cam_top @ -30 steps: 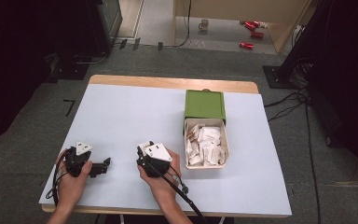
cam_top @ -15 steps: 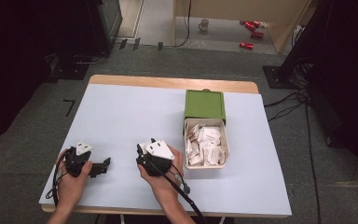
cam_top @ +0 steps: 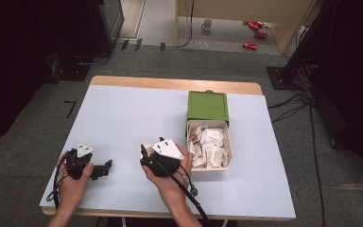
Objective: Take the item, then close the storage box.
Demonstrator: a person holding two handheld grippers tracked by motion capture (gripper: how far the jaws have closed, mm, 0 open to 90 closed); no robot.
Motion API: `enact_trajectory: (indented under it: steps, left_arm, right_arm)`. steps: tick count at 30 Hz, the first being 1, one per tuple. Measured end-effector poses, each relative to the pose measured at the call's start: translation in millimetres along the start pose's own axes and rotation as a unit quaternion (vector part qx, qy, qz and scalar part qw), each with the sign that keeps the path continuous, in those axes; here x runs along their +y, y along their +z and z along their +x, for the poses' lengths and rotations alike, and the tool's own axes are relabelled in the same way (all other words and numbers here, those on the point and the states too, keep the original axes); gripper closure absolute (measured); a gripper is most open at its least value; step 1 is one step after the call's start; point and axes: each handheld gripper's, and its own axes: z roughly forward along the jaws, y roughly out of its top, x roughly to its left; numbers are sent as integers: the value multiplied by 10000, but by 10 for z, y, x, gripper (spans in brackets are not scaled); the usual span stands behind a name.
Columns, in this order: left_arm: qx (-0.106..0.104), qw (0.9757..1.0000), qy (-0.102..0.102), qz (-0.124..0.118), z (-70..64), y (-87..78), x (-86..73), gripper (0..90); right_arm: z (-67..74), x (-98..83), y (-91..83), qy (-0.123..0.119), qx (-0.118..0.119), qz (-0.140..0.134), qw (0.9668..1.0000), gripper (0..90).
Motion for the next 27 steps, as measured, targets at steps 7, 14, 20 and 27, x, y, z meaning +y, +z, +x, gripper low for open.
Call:
enact_trajectory:
  steps: [7, 14, 20, 27]
  left_arm:
    - [0, 10000, 2, 2, 1, 0, 0, 0]
    - [-6, 10000, -7, 6, 0, 0, 0, 0]
    - [-3, 10000, -9, -2, -1, 1, -1, 0]
    - [-3, 10000, -10, 0, -1, 1, 0, 0]
  right_arm:
    - [-127, 72, -115, 80, -99, 222, 9997, 243]
    - [-302, 157, -275, 80, -184, 115, 9997, 181]
    - [-479, 184, -386, 182, -364, 72, 9991, 169]
    - [-701, 186, -519, 286, -649, 35, 9975, 168]
